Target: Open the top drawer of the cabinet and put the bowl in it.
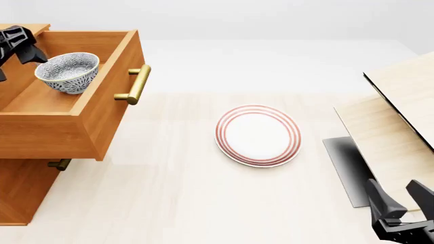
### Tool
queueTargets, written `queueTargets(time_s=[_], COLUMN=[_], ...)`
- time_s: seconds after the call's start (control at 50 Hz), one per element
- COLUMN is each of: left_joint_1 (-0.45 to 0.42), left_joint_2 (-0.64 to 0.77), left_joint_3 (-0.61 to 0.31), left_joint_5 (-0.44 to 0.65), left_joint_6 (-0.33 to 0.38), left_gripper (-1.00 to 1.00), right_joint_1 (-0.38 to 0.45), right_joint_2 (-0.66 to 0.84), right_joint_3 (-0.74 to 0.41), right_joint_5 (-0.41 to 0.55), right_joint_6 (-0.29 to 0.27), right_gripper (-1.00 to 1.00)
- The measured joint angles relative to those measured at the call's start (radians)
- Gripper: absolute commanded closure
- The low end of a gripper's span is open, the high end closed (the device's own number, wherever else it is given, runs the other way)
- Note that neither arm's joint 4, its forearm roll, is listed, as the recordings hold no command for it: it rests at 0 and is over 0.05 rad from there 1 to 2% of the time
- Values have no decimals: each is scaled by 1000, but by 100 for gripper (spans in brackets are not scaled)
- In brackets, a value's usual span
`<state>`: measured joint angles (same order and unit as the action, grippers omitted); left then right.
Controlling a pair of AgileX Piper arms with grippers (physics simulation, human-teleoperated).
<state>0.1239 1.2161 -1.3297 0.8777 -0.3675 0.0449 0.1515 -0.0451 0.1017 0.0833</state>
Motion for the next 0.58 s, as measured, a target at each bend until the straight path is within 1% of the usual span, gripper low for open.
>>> queueTargets(time_s=[0.58], left_joint_1=[-23], left_joint_2=[-157], left_joint_3=[-27], left_joint_5=[143], left_joint_6=[37], left_gripper=[-100], right_joint_1=[1], right_joint_2=[3], right_joint_3=[0], right_joint_5=[0], right_joint_6=[2], right_gripper=[-100])
